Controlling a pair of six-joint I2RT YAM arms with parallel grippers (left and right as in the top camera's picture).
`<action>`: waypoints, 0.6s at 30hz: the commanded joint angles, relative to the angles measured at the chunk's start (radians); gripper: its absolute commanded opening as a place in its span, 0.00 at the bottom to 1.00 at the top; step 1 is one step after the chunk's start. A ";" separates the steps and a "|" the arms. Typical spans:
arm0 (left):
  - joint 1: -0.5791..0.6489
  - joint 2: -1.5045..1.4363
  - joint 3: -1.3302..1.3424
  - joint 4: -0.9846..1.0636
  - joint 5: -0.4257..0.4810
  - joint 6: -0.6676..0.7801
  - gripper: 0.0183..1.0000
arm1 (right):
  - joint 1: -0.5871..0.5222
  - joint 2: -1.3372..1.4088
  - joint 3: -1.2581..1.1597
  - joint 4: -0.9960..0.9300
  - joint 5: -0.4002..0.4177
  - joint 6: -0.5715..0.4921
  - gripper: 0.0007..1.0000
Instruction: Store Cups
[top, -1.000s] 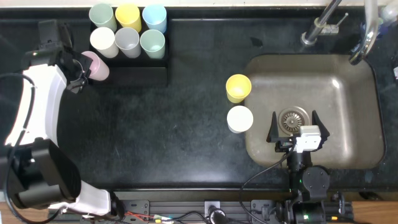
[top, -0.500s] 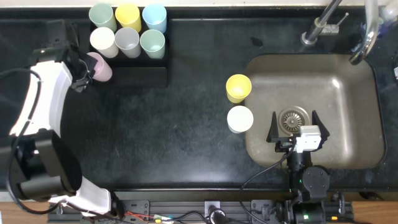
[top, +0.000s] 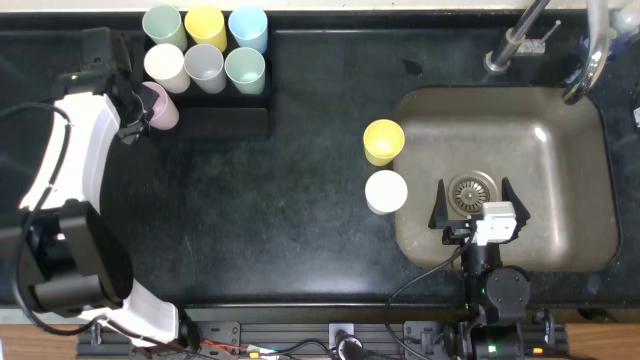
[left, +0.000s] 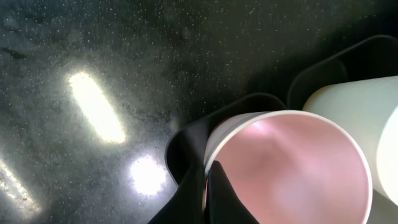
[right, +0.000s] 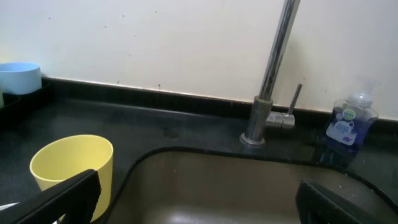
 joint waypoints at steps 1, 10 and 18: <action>-0.001 0.013 0.027 0.004 -0.024 0.019 0.02 | -0.006 -0.011 -0.013 0.005 -0.007 0.008 1.00; -0.001 0.013 0.027 0.004 -0.024 0.019 0.28 | -0.006 -0.011 -0.013 0.005 -0.006 0.008 1.00; -0.001 0.011 0.044 -0.018 -0.003 0.036 0.78 | -0.006 -0.011 -0.013 0.005 -0.007 0.008 1.00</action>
